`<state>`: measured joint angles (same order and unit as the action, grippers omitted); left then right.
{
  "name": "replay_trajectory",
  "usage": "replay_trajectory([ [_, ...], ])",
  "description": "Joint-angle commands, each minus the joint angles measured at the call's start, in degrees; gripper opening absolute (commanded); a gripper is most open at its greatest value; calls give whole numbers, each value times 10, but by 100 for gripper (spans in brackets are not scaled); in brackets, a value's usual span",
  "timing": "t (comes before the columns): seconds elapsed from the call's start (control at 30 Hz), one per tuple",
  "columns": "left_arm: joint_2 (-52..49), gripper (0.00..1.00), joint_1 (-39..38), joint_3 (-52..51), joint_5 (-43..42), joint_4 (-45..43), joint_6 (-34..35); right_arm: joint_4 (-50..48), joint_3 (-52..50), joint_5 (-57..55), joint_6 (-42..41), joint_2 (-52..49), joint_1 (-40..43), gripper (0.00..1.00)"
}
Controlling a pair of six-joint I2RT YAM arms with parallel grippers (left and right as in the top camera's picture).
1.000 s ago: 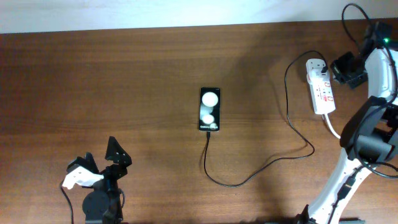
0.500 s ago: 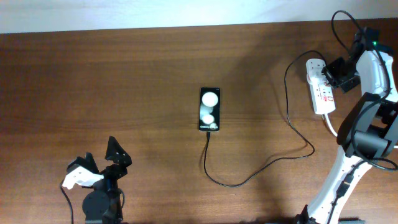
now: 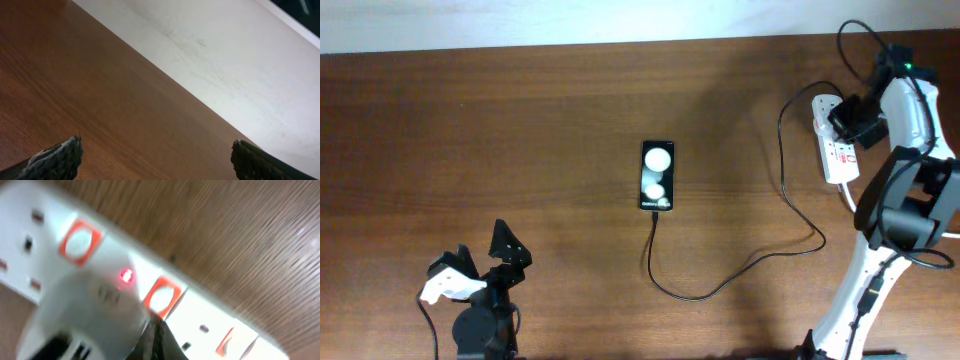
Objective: Plug charger to phone and switch on socket
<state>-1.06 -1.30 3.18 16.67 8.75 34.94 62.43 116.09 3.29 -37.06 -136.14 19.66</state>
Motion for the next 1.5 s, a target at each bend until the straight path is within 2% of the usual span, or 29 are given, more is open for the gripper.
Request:
replay_trajectory([
  [0.0,1,99,3,-5,-4,-2,-11,13,-17,14,12,-40,-12,4],
  [0.23,1,99,3,-5,-4,-2,-11,78,-17,-72,21,44,27,4],
  [0.37,1,99,3,-5,-4,-2,-11,111,-17,-72,24,152,24,4],
  [0.57,1,99,3,-5,-4,-2,-11,156,-17,-65,42,323,-52,4],
  [0.67,1,99,3,-5,-4,-2,-11,187,-17,-66,69,373,-119,4],
  [0.83,1,99,3,-5,-4,-2,-11,263,-17,-66,69,401,-187,4],
  [1.0,1,99,3,-5,-4,-2,-11,300,-17,-66,103,458,-197,4],
  [1.3,1,99,3,-5,23,-3,-11,348,-17,-66,118,638,-197,4],
  [1.37,1,99,3,-5,23,-4,-44,349,-17,-66,146,661,-197,4],
  [1.4,1,99,3,-5,4,-3,-126,349,-17,-66,145,676,-197,4],
  [1.47,1,99,3,-5,-36,-2,-231,349,-17,-66,146,695,-197,4],
])
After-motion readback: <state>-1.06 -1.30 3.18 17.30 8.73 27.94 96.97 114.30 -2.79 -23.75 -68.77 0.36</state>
